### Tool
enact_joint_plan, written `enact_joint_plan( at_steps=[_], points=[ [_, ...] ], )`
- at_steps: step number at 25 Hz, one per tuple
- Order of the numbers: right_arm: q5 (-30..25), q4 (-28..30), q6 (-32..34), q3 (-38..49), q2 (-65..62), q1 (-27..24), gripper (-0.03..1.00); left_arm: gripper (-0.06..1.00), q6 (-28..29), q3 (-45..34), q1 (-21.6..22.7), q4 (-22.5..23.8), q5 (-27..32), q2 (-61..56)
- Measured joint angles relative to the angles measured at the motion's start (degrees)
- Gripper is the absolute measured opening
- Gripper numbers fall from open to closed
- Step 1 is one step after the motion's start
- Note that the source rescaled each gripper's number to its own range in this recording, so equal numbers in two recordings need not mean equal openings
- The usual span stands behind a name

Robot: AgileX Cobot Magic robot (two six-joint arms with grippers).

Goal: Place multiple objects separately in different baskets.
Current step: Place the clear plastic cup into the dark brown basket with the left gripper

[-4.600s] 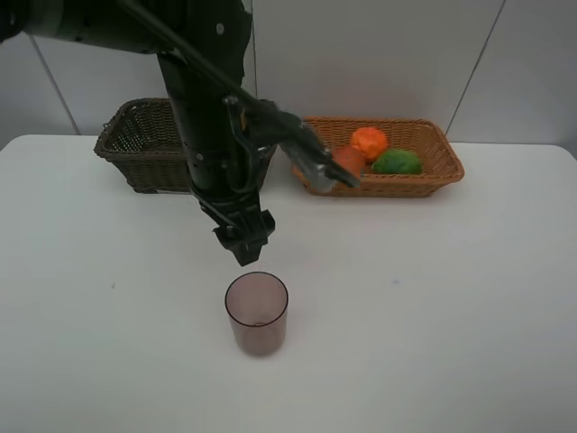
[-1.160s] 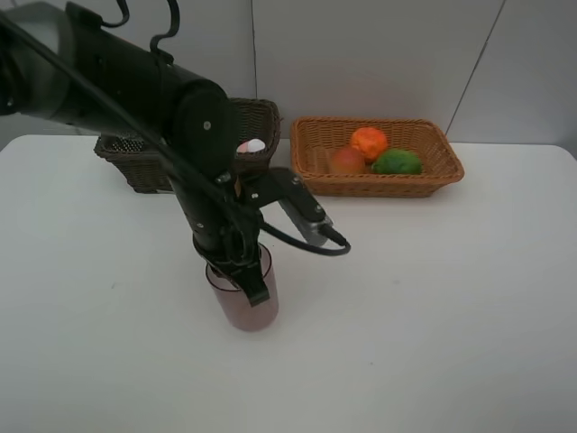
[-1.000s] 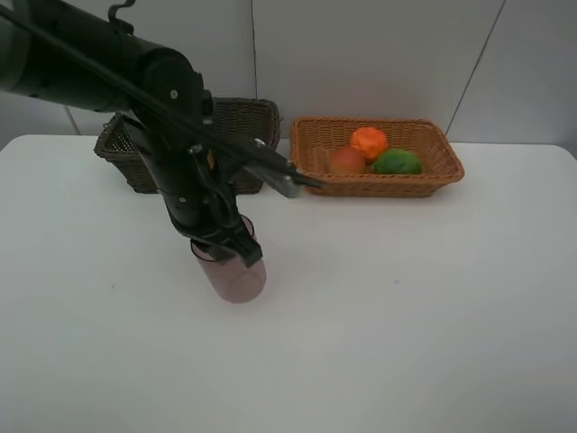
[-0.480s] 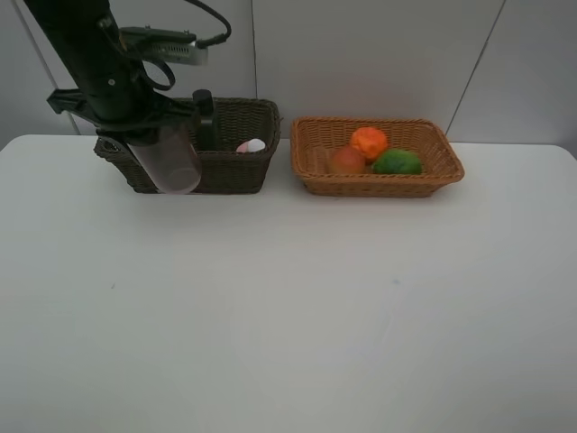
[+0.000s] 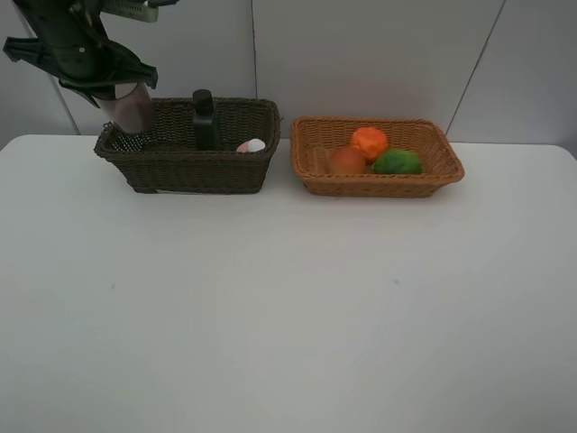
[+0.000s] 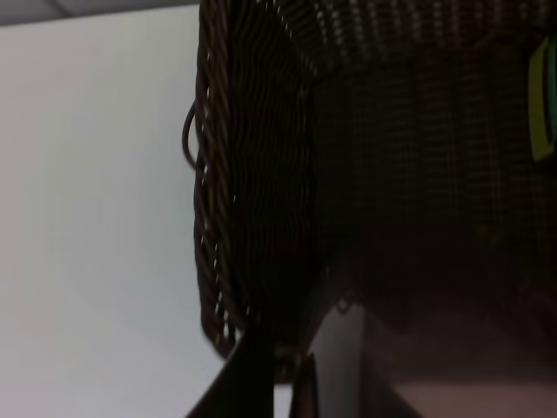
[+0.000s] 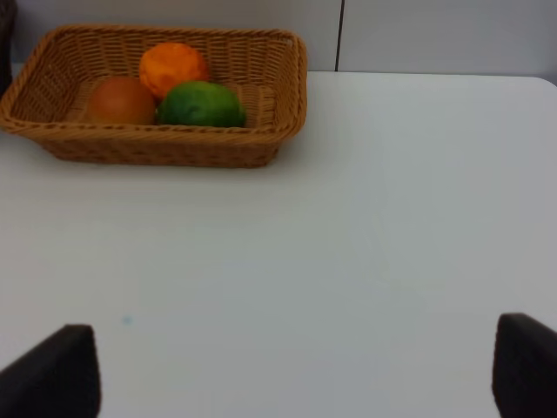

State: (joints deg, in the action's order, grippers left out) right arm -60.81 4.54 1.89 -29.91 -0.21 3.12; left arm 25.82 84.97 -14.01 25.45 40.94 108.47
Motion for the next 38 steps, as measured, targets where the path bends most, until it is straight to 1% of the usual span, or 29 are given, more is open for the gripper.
enact_joint_plan(
  at_steps=[3, 7, 14, 17, 25, 26, 28, 29, 31, 34, 35, 36, 38],
  points=[
    [0.0, 0.0, 0.0, 0.0, 0.0, 0.0, 0.96, 0.0, 0.1, 0.0, 0.7, 1.5, -5.4, 2.6],
    [0.0, 0.0, 0.0, 0.0, 0.0, 0.0, 0.96, 0.0, 0.1, 0.0, 1.4, 4.8, -8.7, 5.7],
    [0.0, 0.0, 0.0, 0.0, 0.0, 0.0, 0.96, 0.0, 0.2, 0.4, 3.1, 6.0, -17.8, 10.0],
    [0.0, 0.0, 0.0, 0.0, 0.0, 0.0, 0.96, 0.0, 0.2, 0.5, 3.3, 6.5, -19.6, 11.8],
    [0.0, 0.0, 0.0, 0.0, 0.0, 0.0, 0.96, 0.0, 0.2, 0.5, 3.3, 7.0, -22.0, 14.5],
    [0.0, 0.0, 0.0, 0.0, 0.0, 0.0, 0.96, 0.02, 0.2, 0.5, 3.3, 7.0, -22.0, 14.5],
    [0.0, 0.0, 0.0, 0.0, 0.0, 0.0, 0.96, 0.1, 0.2, 0.5, 3.3, 6.6, -22.0, 14.6],
    [0.0, 0.0, 0.0, 0.0, 0.0, 0.0, 0.96, 0.19, 0.2, 0.5, 3.3, 6.4, -22.1, 14.6],
    [0.0, 0.0, 0.0, 0.0, 0.0, 0.0, 0.96, 0.44, 0.2, 0.5, 3.3, 5.9, -22.1, 14.6],
    [0.0, 0.0, 0.0, 0.0, 0.0, 0.0, 0.96, 0.78, 0.2, 0.5, 3.3, 5.0, -22.1, 14.6],
    [0.0, 0.0, 0.0, 0.0, 0.0, 0.0, 0.96, 0.86, 0.2, 0.5, 3.3, 4.6, -22.1, 14.6],
    [0.0, 0.0, 0.0, 0.0, 0.0, 0.0, 0.96, 0.9, 0.2, 0.5, 3.3, 4.3, -22.0, 14.6],
    [0.0, 0.0, 0.0, 0.0, 0.0, 0.0, 0.96, 0.94, 0.2, 0.5, 3.3, 3.9, -21.6, 14.2]
  ],
)
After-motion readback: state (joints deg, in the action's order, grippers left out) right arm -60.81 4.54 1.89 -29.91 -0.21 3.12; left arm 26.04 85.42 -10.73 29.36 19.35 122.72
